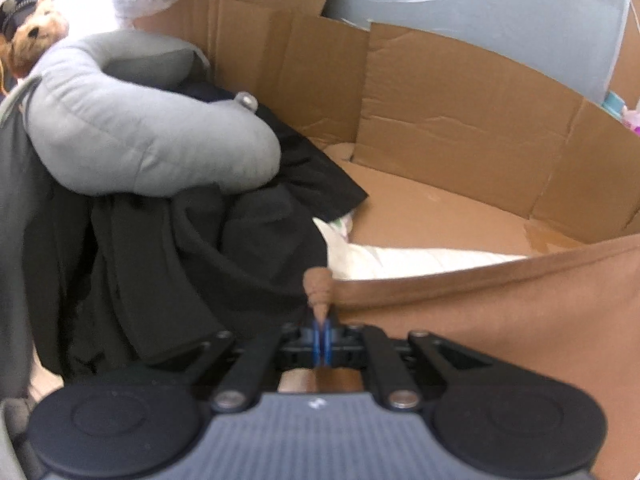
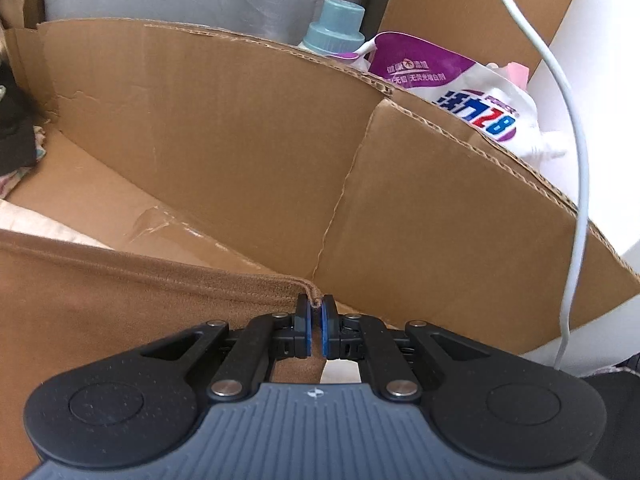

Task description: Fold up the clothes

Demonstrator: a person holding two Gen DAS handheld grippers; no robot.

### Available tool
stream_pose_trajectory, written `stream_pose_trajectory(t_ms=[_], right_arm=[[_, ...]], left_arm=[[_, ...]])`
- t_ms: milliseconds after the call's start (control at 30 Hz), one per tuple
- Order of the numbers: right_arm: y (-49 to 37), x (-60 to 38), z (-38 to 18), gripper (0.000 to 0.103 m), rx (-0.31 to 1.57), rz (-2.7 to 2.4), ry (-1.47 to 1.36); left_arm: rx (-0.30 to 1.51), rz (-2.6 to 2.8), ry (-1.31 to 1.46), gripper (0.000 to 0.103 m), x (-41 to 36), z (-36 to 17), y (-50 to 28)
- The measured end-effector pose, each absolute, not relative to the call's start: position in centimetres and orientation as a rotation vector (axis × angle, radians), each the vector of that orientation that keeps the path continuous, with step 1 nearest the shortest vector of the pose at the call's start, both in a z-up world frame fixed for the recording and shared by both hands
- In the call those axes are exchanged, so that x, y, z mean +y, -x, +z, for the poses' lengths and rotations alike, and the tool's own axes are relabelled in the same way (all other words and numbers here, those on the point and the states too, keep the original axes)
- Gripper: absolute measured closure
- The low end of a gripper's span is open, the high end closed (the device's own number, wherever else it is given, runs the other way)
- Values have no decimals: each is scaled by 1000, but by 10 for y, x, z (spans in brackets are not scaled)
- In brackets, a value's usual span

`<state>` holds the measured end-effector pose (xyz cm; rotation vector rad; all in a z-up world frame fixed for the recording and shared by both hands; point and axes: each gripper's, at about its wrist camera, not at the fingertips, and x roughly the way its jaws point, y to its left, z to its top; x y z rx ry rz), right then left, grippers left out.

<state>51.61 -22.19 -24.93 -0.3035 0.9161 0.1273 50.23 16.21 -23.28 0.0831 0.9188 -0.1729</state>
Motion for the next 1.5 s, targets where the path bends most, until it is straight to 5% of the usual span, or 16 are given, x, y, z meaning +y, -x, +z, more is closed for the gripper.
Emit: stream_pose_trajectory(t_ms=[233, 367, 433, 500, 1200, 1500], right_arm=[[-530, -207, -277, 99, 893, 91, 314], [-524, -205, -291, 78, 828, 16, 334], [-515, -215, -291, 67, 800, 46, 256], [-505, -224, -292, 67, 809, 80, 238], [-328, -336, -210, 61, 756, 197, -54], [-254, -343, -223, 61, 795, 129, -141]], left_arm=[[914, -104, -170, 99, 145, -262, -515], [923, -49, -193, 84, 143, -279, -515], [888, -62, -159, 68, 148, -273, -505], [872, -65, -149, 59, 151, -268, -492], [1000, -122, -65, 51, 162, -241, -335], [1069, -16, 2, 48, 173, -227, -303]])
